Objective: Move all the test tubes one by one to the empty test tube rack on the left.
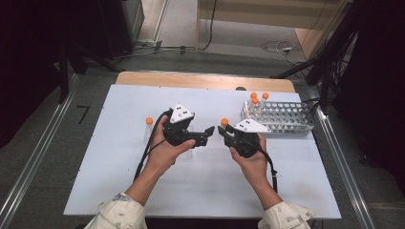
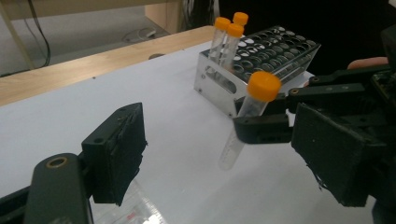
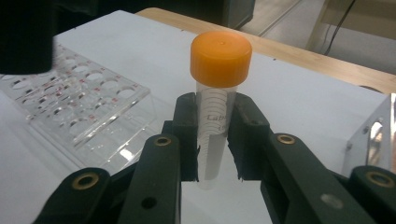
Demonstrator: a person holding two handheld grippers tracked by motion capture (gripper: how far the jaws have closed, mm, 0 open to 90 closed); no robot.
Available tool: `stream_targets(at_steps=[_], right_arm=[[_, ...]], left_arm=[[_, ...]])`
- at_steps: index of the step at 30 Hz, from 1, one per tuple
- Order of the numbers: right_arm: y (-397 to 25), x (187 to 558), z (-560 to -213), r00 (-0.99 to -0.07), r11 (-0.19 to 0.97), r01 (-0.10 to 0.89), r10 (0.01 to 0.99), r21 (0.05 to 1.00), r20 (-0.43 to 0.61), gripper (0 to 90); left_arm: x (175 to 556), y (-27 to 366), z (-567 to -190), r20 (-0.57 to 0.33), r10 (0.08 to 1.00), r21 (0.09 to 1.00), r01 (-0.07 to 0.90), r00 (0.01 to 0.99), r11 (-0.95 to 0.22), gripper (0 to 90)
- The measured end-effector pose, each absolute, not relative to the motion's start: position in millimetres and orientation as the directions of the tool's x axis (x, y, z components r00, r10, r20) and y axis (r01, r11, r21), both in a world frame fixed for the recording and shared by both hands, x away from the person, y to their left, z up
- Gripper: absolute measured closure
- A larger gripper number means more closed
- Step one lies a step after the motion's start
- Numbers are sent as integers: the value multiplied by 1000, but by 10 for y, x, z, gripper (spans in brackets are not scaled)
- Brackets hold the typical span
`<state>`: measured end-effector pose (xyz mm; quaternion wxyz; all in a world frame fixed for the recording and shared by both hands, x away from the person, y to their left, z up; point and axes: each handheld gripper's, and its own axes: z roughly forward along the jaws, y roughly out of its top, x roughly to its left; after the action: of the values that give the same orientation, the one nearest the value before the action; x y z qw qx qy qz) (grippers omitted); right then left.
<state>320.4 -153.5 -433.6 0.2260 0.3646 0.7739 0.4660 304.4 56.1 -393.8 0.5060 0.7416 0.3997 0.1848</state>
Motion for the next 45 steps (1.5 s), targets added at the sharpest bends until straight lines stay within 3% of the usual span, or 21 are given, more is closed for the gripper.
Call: stream_targets(at_steps=[14, 20, 33, 45], right_arm=[[-1399, 3116, -4349, -678, 320, 342, 735, 883, -4, 716], [-1374, 3100, -4347, -688, 321, 343, 726, 883, 3, 715], [-1374, 3095, -4340, -693, 317, 347, 721, 882, 14, 716], [-1371, 3090, -4334, -695, 316, 348, 719, 883, 17, 715]], left_arm=[[3112, 362, -3997, -133, 762, 891, 413, 634, -188, 223], [3121, 345, -4013, -129, 760, 892, 410, 637, -192, 299], [3099, 302, -4033, -100, 771, 898, 391, 629, -202, 569], [3079, 288, -4025, -90, 763, 902, 377, 640, -210, 700]])
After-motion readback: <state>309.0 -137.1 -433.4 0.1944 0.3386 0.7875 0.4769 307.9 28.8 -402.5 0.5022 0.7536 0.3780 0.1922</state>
